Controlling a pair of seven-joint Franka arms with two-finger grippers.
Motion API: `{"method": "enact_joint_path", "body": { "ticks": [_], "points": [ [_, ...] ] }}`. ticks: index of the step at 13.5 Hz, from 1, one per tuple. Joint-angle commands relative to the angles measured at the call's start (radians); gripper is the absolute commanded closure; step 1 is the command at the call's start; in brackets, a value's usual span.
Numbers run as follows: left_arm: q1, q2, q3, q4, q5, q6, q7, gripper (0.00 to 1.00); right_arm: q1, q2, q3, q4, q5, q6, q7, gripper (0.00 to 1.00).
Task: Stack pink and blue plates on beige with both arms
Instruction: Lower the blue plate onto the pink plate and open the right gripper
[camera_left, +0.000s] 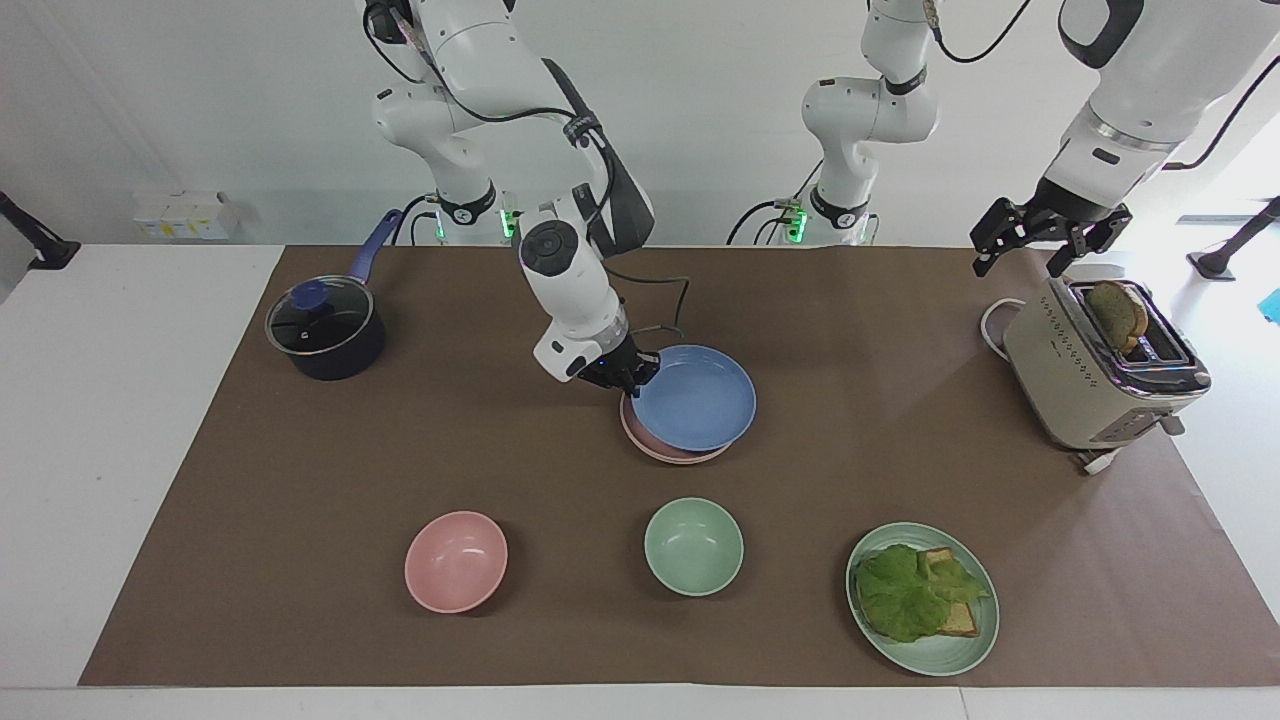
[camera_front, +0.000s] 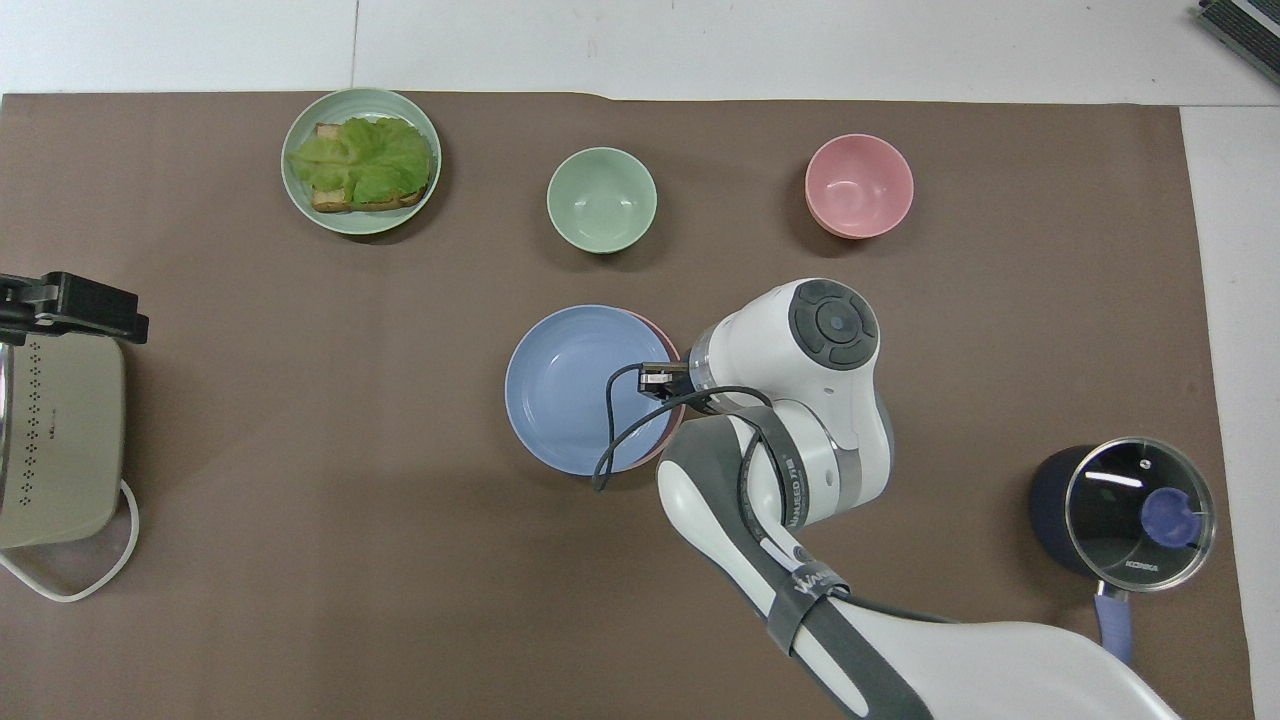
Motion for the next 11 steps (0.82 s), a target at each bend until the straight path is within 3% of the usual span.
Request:
{"method": "enact_joint_path", "body": {
  "ticks": [1,8,9,10,11],
  "points": [
    [0.008,-0.007,-0.005,-0.007,0.01,-0.007,0.013,0.0,-0.001,0.001,0.0,-0.017,0.03,0.024,-0.008,1.0],
    [0.008,-0.007,-0.005,-0.007,0.01,-0.007,0.013,0.0,-0.044,0.017,0.0,-0.004,0.029,0.024,-0.071,0.99],
    [0.008,-0.007,-0.005,-0.007,0.01,-0.007,0.013,0.0,-0.044,0.018,0.0,-0.002,0.029,0.024,-0.069,0.68],
    [0.008,-0.007,-0.005,-0.007,0.01,-0.007,0.013,0.0,-0.044,0.017,0.0,-0.001,0.029,0.023,-0.069,0.05],
    [0.008,-0.007,-0.005,-0.007,0.01,-0.007,0.013,0.0,-0.044,0.015,0.0,0.001,0.027,0.023,-0.071,0.0]
  ]
}}
